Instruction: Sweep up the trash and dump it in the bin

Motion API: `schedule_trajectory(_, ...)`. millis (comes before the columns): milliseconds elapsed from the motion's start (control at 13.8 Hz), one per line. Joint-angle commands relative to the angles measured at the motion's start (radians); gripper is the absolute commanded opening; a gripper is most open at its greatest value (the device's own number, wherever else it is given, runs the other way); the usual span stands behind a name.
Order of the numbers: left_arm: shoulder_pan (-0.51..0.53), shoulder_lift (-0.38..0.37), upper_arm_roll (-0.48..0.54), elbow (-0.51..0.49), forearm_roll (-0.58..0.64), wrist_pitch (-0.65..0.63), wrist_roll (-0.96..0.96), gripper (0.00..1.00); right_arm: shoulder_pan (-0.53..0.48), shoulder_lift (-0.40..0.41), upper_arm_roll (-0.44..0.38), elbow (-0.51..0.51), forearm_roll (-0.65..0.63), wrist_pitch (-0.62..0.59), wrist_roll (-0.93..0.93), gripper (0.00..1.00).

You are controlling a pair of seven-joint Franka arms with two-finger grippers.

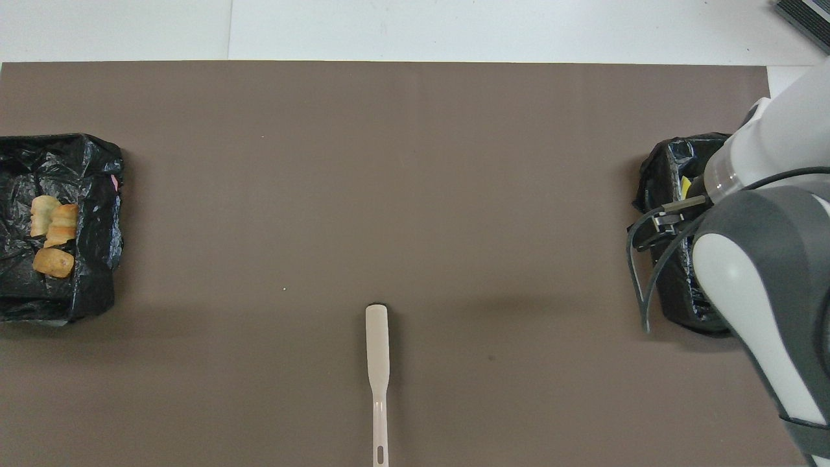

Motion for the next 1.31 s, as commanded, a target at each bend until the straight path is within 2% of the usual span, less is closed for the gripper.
schedule_trajectory(0, -0.029, 0.01, 0.007, 0.066, 0.018, 0.001, 0.009, 0.0, 0.158, -0.01, -0.226, 0.028, -0.002, 0.021, -0.015, 1.0)
schedule_trajectory(145, -0.04, 0.001, 0.004, 0.088, -0.014, -0.014, -0.011, 0.0, 0.214, -0.007, -0.324, 0.058, 0.033, 0.022, -0.018, 1.0)
schedule_trajectory(290, -0.037, -0.041, 0.013, 0.086, -0.184, -0.022, -0.048, 0.0, 0.237, -0.01, -0.364, 0.065, 0.078, 0.014, -0.012, 1.0)
schedule_trajectory(435, -0.04, -0.08, 0.007, 0.076, -0.266, -0.101, -0.104, 0.0, 0.312, -0.051, -0.454, 0.065, 0.089, 0.017, -0.011, 1.0)
schedule_trajectory(653, -0.057, -0.108, -0.014, 0.067, -0.415, -0.287, -0.334, 0.0, 0.319, -0.079, -0.461, 0.041, 0.089, 0.014, -0.018, 1.0)
schedule_trajectory(798, -0.099, -0.143, -0.017, 0.018, -0.481, -0.358, -0.518, 0.0, 0.323, -0.113, -0.461, -0.002, 0.09, 0.017, -0.004, 1.0)
schedule_trajectory(1015, -0.234, -0.201, -0.017, -0.085, -0.596, -0.378, -0.834, 0.0, 0.329, -0.117, -0.461, -0.011, 0.095, 0.033, -0.007, 1.0)
schedule_trajectory(1233, -0.409, -0.258, -0.019, -0.196, -0.743, -0.343, -1.203, 0.0, 0.326, -0.117, -0.461, -0.01, 0.098, 0.031, -0.004, 1.0)
